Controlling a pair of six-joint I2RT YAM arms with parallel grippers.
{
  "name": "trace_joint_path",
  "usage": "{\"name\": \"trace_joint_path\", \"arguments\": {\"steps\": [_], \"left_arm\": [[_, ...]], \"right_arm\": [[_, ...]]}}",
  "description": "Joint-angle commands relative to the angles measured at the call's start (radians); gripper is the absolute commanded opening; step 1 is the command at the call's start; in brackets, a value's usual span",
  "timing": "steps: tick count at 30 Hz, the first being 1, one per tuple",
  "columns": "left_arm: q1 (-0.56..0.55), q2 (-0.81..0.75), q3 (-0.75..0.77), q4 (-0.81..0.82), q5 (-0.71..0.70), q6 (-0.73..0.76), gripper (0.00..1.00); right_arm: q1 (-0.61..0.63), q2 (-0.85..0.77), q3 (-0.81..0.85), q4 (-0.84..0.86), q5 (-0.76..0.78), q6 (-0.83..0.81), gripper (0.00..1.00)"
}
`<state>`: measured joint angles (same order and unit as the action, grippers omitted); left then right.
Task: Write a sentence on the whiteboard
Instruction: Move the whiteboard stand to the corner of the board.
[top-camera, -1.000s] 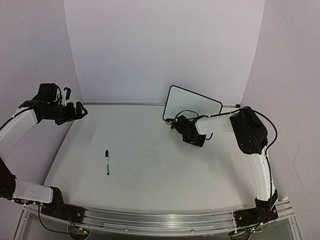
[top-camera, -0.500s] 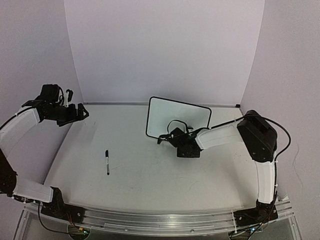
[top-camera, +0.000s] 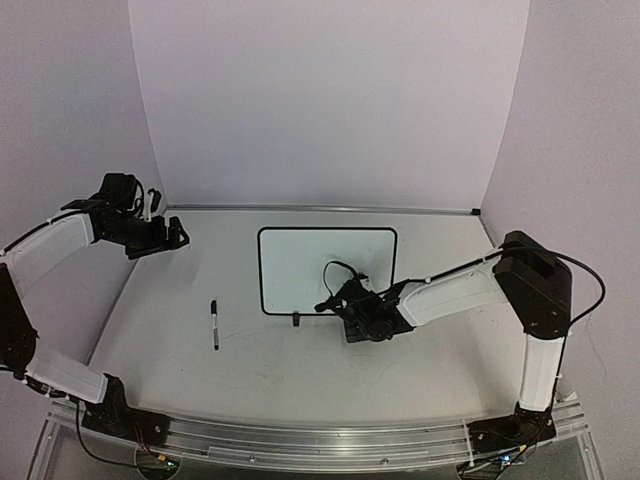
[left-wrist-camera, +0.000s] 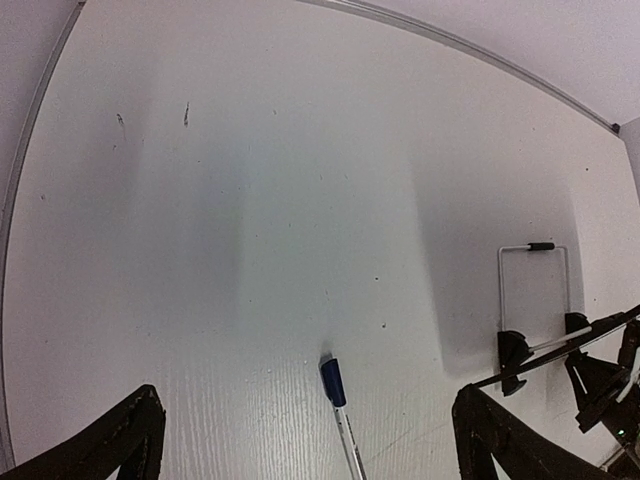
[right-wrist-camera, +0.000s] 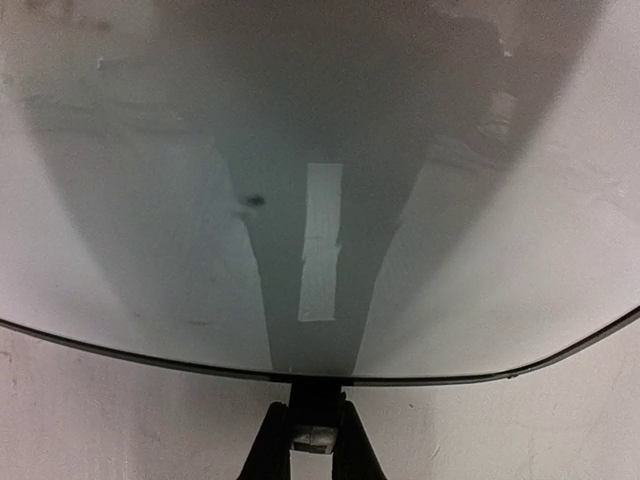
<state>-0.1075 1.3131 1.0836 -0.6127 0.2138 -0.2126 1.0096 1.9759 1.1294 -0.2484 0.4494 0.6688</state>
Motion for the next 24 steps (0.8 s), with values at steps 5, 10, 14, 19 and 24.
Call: {"name": "trace_joint_path", "arguments": {"steps": [5, 10, 14, 19, 24], "left_arm": [[-0.08, -0.048, -0.084, 0.02, -0.088, -0.152, 0.99], [-0.103, -0.065, -0.201, 0.085, -0.113, -0.236, 0.99], [-0.124, -0.036, -0.257, 0.112, -0.132, -0.266, 0.97], [-0.175, 0.052, -0.295, 0.157, -0.128, -0.299, 0.86], [-0.251, 0.164, -0.261, 0.181, -0.17, -0.317, 0.74]], "right_arm": [[0.034, -0.049, -0.019, 0.012, -0.064, -0.023, 0.3], [0.059, -0.114, -0.062, 0.014, -0.069, -0.022, 0.6], [0.085, -0.198, -0.124, 0.021, -0.083, -0.017, 0.68], [0.1, -0.318, -0.211, 0.038, -0.105, -0.002, 0.74], [0.1, -0.411, -0.273, 0.041, -0.079, 0.019, 0.76]]}}
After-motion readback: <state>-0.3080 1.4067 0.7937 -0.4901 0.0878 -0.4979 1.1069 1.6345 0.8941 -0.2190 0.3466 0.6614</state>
